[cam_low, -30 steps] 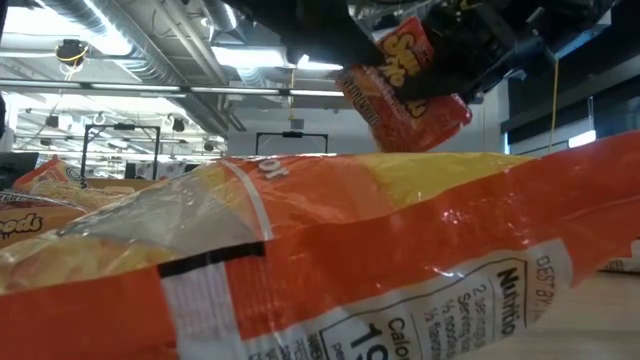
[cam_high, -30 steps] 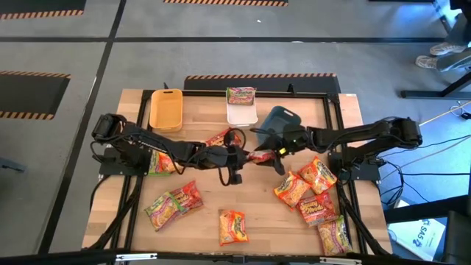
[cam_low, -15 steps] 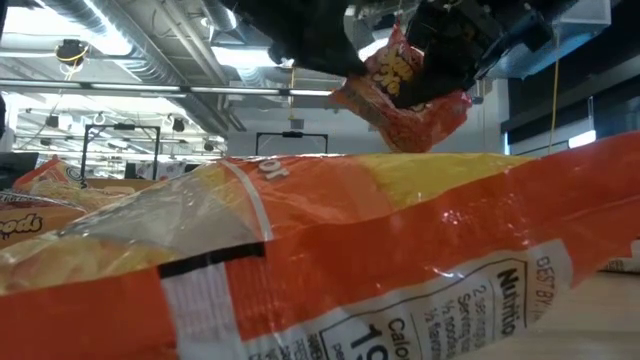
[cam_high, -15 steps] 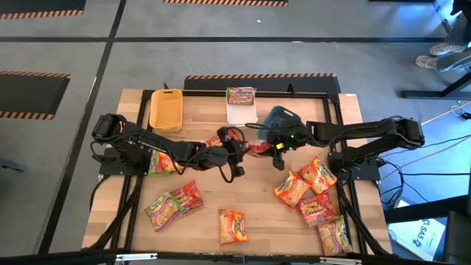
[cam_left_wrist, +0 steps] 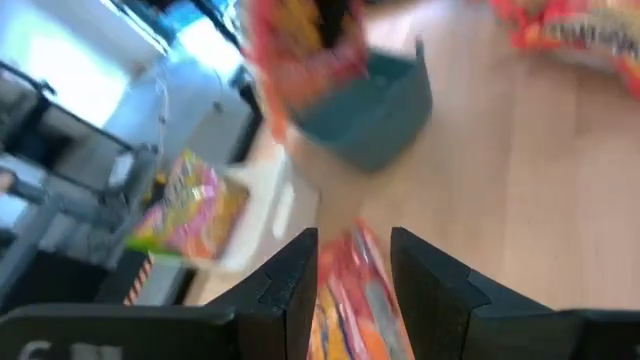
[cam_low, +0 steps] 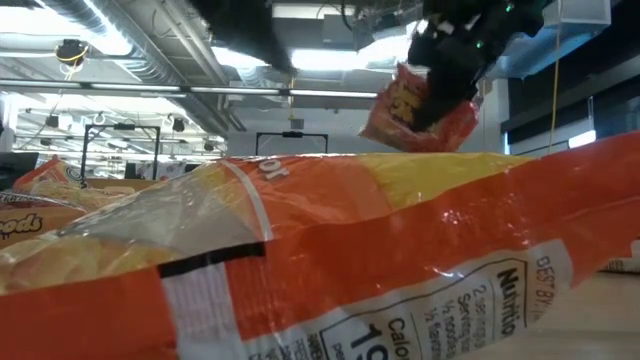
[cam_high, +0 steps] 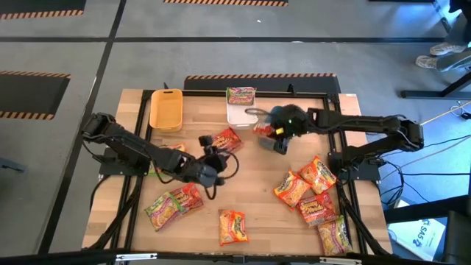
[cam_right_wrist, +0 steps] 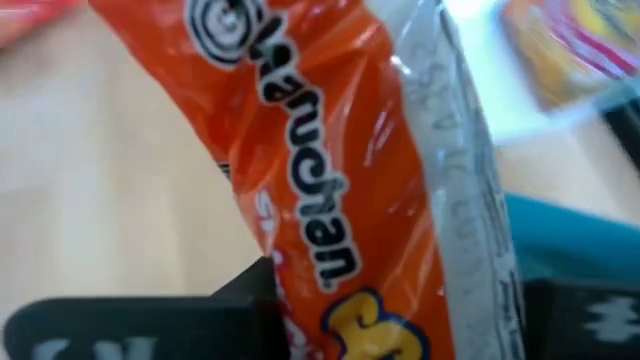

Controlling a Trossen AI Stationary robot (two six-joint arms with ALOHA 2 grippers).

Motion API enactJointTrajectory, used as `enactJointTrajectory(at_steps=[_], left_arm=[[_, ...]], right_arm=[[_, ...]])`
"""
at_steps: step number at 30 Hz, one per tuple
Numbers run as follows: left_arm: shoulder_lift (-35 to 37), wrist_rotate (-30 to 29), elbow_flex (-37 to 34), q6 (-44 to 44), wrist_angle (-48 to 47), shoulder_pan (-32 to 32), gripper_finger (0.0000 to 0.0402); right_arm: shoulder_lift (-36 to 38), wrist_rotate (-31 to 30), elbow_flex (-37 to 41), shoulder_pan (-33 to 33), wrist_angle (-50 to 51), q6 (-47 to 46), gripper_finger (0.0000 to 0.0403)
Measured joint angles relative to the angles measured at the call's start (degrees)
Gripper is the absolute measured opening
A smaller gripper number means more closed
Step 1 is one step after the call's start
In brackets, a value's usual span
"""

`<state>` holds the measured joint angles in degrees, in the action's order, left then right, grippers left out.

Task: Sort Maruchan noodles
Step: Put the red noodle pack into the blue bin

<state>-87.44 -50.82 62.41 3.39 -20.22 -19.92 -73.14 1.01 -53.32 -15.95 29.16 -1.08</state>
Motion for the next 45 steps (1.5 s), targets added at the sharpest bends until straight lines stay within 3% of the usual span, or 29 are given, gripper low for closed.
enactJointTrajectory(at_steps=[5, 14, 21, 25, 29, 33, 40, 45], left_arm=[[0.0, 0.6, -4.1, 8.0, -2.9, -0.3, 0.0121], [0.0, 1.0, -12.4, 10.1, 9.7, 1.5, 0.0121], [0.0, 5.9, -13.5, 10.1, 12.3, 2.8, 0.0121], [0.0, 7.4, -13.5, 10.1, 12.5, 3.2, 0.0121], [-0.5, 7.6, -13.5, 9.7, 13.5, 3.5, 0.0121], [-0.5, 8.7, -13.6, 9.7, 14.0, 4.5, 0.0121], [-0.5, 12.3, -13.6, 9.7, 14.0, 5.7, 0.0121], [-0.5, 13.7, -13.6, 9.7, 14.0, 5.9, 0.0121]], right_arm=[[0.0, 2.3, 0.0, -9.3, 6.7, -0.1, 0.0101], [-4.6, 14.1, 2.5, -24.1, 8.5, -0.3, 0.0104], [-9.2, 11.5, 2.9, -28.9, 8.6, 1.7, 0.0105], [-10.9, 7.1, 2.9, -28.8, 8.1, 4.1, 0.0105], [-12.6, 6.5, 2.9, -28.7, 7.2, 4.1, 0.0112], [-14.1, 5.6, 2.9, -28.7, 6.1, 3.0, 0.0142], [-14.6, 2.5, 2.3, -28.7, 5.9, 2.9, 0.0236], [-14.5, 3.0, -0.5, -28.7, 8.6, 2.9, 0.0271]])
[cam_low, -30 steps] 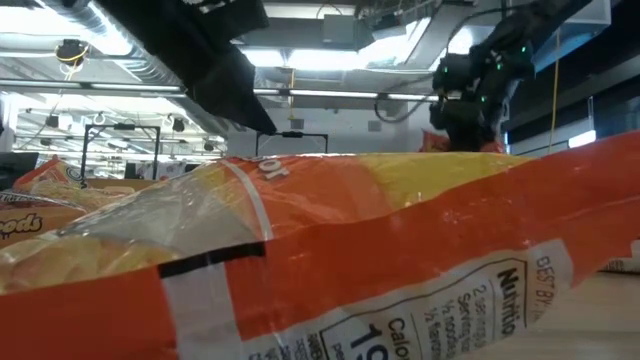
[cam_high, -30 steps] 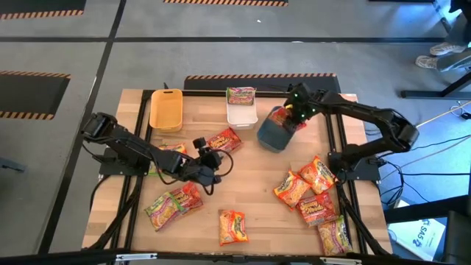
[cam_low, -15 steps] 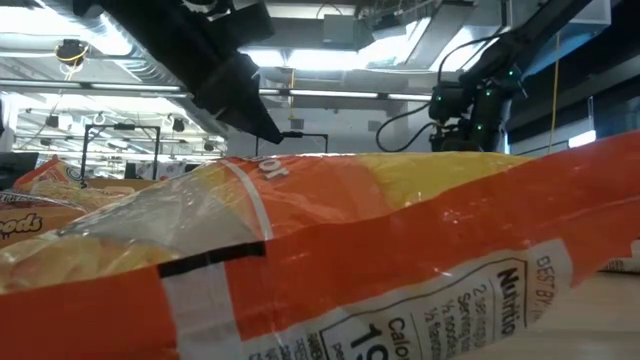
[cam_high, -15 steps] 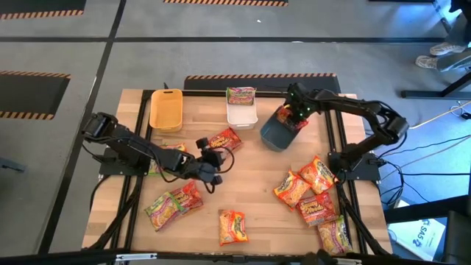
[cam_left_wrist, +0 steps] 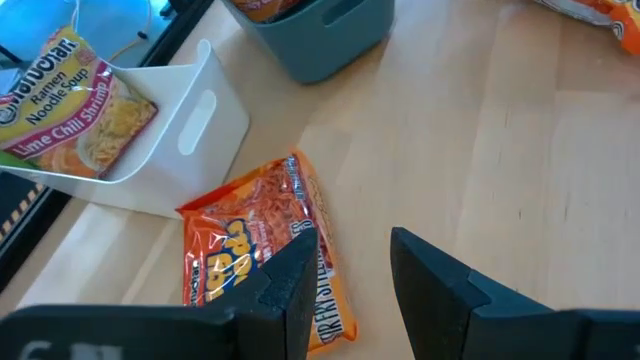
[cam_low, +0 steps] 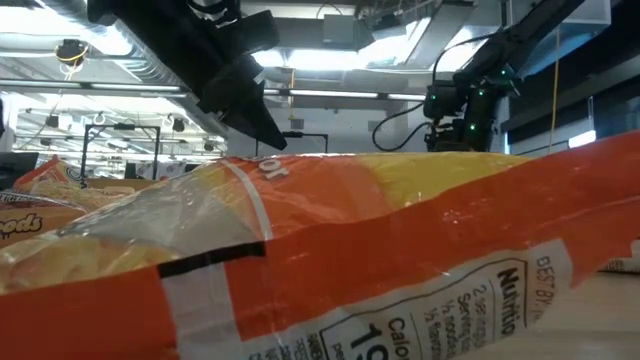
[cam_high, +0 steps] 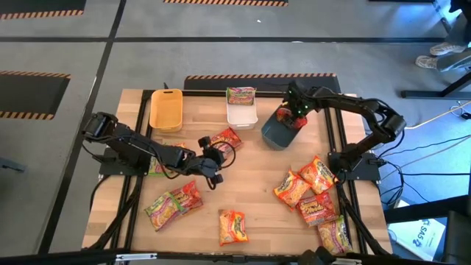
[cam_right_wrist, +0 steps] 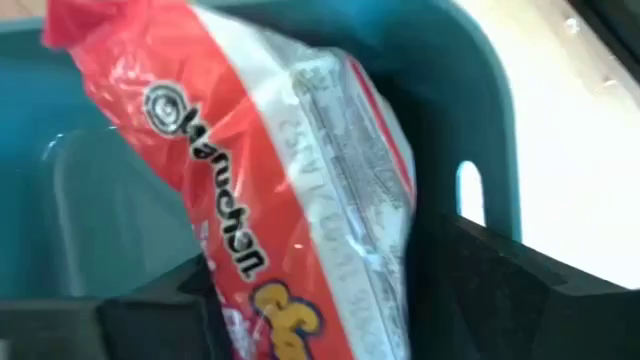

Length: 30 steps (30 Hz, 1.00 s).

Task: Sort Maruchan noodles
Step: Put the red noodle pack into the blue bin

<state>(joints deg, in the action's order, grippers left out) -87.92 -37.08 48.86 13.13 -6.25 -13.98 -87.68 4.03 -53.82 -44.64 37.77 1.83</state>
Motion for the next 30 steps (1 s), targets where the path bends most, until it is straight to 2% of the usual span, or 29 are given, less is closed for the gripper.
enactJointTrajectory(at_steps=[3, 6, 8, 16, 30], left_arm=[[0.0, 0.2, 0.0, 0.0, 0.0, 0.0, 0.0121], [0.0, 0.2, 0.0, 0.0, 0.0, 0.0, 0.0121], [0.0, 0.5, 0.0, 0.0, 0.0, 0.0, 0.0121], [0.0, 0.8, 0.0, -0.2, 0.0, 0.0, 0.0121], [0.0, 0.8, 0.0, -0.2, 0.1, 0.2, 0.0121]], right_arm=[[0.0, -1.3, -1.2, 0.0, 1.3, 0.0, 0.0277], [0.0, -6.9, -1.6, 0.0, 1.7, 0.0, 0.0274], [0.0, -8.4, -1.7, 0.0, 1.7, 0.0, 0.0270], [0.3, -2.5, -1.7, 0.0, 2.3, -0.2, 0.0264], [3.6, -21.7, -1.7, -0.1, 2.7, -0.6, 0.0264]])
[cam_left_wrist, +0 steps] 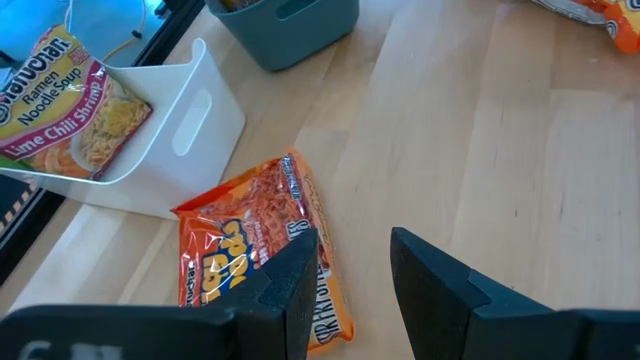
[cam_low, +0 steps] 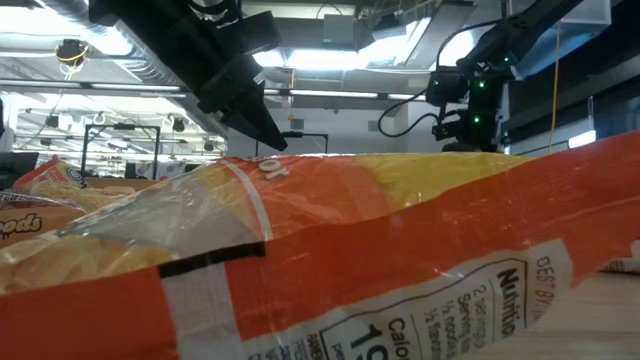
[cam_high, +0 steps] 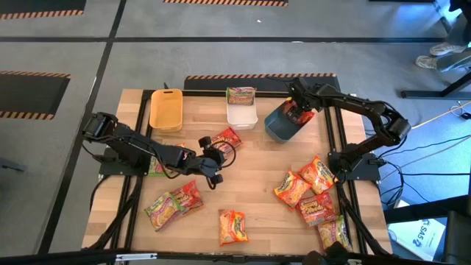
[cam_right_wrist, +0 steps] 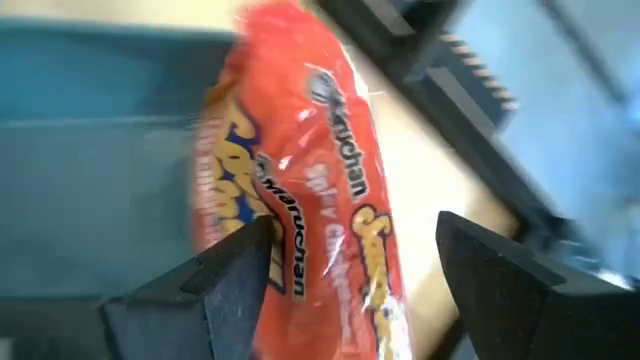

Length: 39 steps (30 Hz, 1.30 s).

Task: Sort Maruchan noodles
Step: Put the red noodle pack into the blue bin

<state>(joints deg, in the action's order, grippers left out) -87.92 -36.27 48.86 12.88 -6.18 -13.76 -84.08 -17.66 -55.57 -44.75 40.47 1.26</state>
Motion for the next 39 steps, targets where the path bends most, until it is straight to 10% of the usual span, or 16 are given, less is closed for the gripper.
enactJointTrajectory(at_steps=[4, 21, 29, 39], left_arm=[[0.0, 0.0, 0.0, 0.0, 0.4, 0.0, 0.0121], [0.0, 0.0, 0.0, 0.0, 2.8, 0.0, 0.0121], [-0.7, -0.3, 0.0, 0.5, 6.7, 0.0, 0.0125], [-5.4, 17.4, 0.0, 2.1, 17.4, -0.6, 0.0209]], right_arm=[[0.5, -6.4, 0.0, -0.1, 0.0, -0.9, 0.0264], [5.1, 1.6, -6.9, 3.6, 12.1, -3.3, 0.0264], [15.8, 10.1, -4.9, 21.3, 14.7, -12.6, 0.0264], [20.4, 13.7, 7.0, 53.0, 1.6, -30.2, 0.0264]])
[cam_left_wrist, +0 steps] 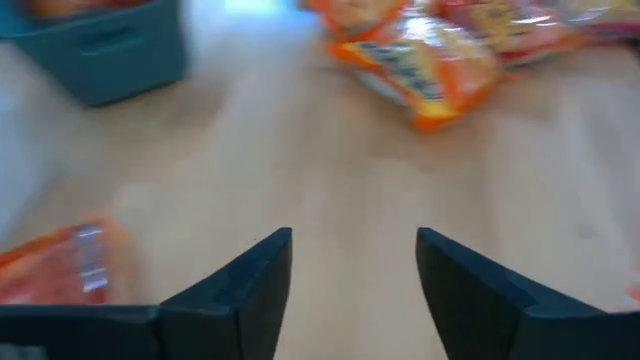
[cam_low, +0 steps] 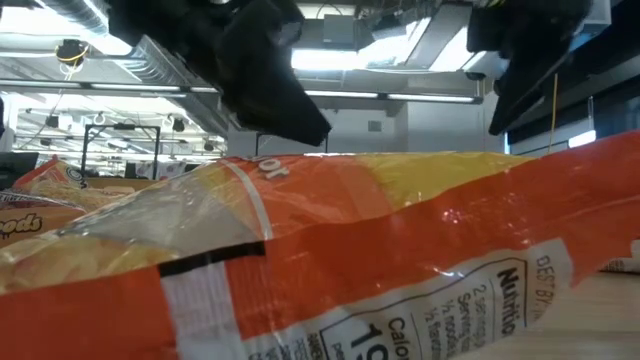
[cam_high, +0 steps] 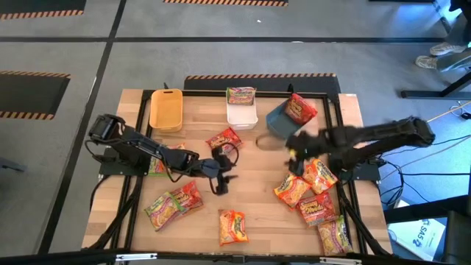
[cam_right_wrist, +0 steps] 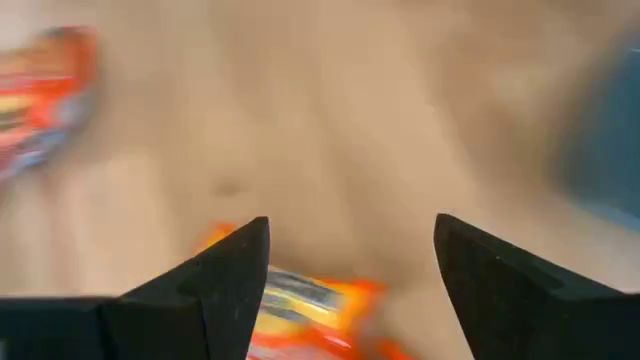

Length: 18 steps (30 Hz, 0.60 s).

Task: Sort Maruchan noodles
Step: Put the red noodle pack into the blue bin

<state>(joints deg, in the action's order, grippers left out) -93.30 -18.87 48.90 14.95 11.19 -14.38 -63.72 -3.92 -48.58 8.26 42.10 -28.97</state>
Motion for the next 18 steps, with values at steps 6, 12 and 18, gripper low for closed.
enactJointTrajectory(at_steps=[6, 12, 18], left_arm=[[-1.1, 8.4, 0.0, 1.2, 0.4, -4.0, 0.0227], [-0.5, 8.5, 1.9, 7.0, -3.3, -10.1, 0.0224], [-0.5, 0.5, 12.0, 14.9, -28.1, -13.7, 0.0224]], right_arm=[[-4.5, 1.0, 7.0, 12.9, -23.3, -4.9, 0.0264], [-12.5, 0.0, 8.1, 20.4, -38.7, -5.5, 0.0264], [-18.2, -1.9, 8.0, 22.1, -48.4, -6.6, 0.0264]])
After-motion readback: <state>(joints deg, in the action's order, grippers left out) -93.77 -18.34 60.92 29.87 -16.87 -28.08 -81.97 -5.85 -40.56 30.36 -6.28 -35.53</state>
